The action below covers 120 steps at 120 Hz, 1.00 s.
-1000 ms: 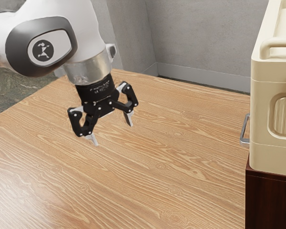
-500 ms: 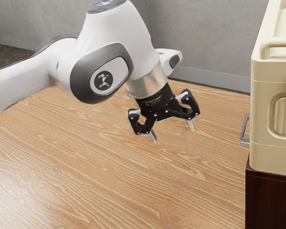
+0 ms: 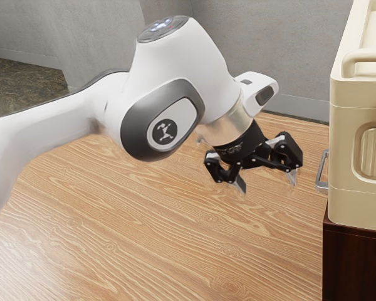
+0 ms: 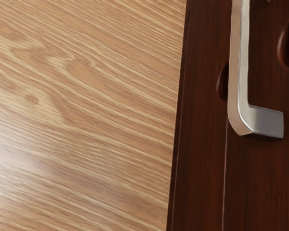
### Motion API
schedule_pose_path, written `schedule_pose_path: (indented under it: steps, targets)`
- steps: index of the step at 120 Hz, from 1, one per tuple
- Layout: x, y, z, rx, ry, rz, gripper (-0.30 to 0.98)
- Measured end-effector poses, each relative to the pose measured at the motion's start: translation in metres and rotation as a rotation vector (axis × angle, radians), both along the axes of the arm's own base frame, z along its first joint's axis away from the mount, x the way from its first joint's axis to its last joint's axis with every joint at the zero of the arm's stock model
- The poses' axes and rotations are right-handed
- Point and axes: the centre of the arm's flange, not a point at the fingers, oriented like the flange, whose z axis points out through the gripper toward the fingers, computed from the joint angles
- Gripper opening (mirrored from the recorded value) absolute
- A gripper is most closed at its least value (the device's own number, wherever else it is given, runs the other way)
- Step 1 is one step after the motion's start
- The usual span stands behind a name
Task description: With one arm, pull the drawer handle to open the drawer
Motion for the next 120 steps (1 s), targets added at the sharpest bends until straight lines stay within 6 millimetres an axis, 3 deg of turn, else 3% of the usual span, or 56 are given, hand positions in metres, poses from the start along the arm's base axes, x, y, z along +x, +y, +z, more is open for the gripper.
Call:
schedule_pose_path:
  steps: [11,21,31,49,120]
  targets:
    - [0.025,0.011,-0.005,-0.003,-0.018,0.004,0.68]
    - [0.044,0.033,-0.007,-0.002,-0.031,0.026,0.68]
    - [0.055,0.047,-0.006,-0.001,-0.046,0.032,0.68]
    - [0.055,0.029,-0.009,0.001,-0.053,-0.028,0.68]
    - [0.065,0.008,-0.017,0.007,-0.067,-0.127,0.68]
